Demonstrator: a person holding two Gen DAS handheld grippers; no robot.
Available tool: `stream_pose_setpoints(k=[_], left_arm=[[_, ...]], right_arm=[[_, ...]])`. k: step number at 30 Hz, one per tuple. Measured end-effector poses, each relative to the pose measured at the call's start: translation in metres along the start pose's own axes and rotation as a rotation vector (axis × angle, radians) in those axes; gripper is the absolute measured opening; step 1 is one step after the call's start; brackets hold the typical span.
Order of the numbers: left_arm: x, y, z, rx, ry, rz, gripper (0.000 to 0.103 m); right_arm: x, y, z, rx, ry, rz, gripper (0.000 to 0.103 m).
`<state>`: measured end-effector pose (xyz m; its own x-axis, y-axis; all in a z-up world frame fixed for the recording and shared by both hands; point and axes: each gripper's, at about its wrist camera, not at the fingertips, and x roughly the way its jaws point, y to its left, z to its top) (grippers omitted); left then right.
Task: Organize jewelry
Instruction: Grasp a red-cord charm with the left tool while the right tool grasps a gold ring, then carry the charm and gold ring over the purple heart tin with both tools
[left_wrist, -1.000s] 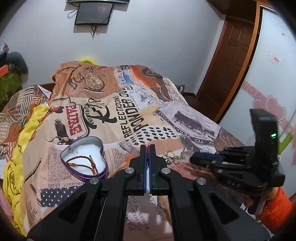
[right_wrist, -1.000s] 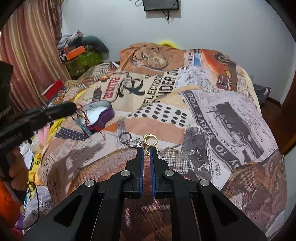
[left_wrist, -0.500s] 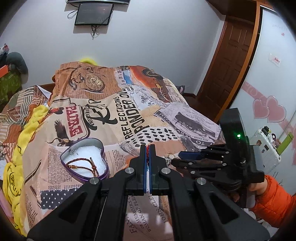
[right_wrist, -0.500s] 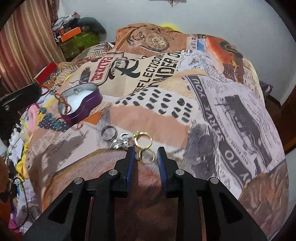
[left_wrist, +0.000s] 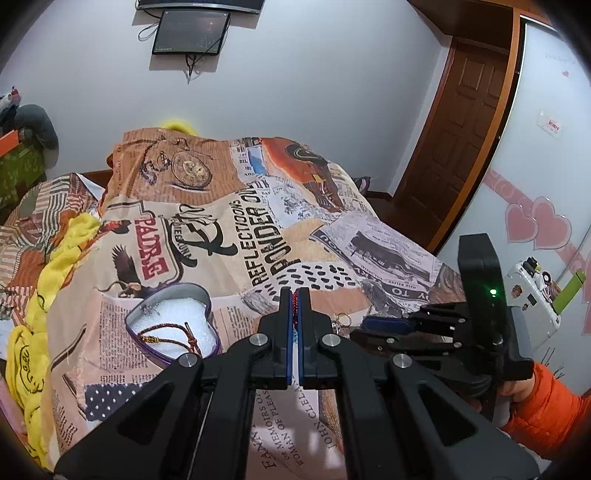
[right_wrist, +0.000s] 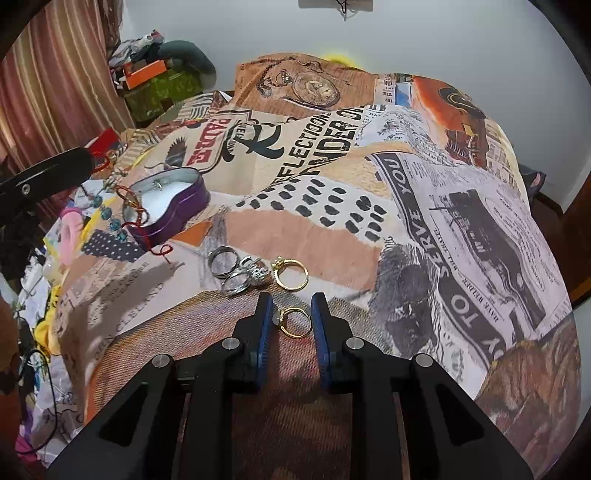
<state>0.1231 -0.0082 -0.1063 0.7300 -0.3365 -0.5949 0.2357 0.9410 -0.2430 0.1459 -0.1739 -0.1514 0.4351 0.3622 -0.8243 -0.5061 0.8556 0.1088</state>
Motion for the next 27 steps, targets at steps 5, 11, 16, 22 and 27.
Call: stream_pose_setpoints(k=[5, 11, 16, 22, 27], left_arm=[[-0.008, 0.004, 0.006, -0.006, -0.025, 0.011, 0.000], [-0.021, 0.013, 0.016, -0.020, -0.071, 0.036, 0.000], [-0.031, 0.022, 0.026, -0.025, -0.114, 0.057, 0.000], [-0.038, 0.037, 0.034, -0.031, -0.143, 0.081, 0.000], [-0.033, 0.053, 0.036, -0.061, -0.143, 0.089, 0.000]], right_arm=[[-0.015, 0.010, 0.010, 0.003, -0.051, 0.023, 0.019], [-0.036, 0.026, 0.028, -0.006, -0.138, 0.059, 0.019], [-0.045, 0.040, 0.043, -0.023, -0.190, 0.076, 0.019], [-0.044, 0.053, 0.058, -0.031, -0.221, 0.106, 0.019], [-0.032, 0.067, 0.069, -0.053, -0.209, 0.122, 0.019]])
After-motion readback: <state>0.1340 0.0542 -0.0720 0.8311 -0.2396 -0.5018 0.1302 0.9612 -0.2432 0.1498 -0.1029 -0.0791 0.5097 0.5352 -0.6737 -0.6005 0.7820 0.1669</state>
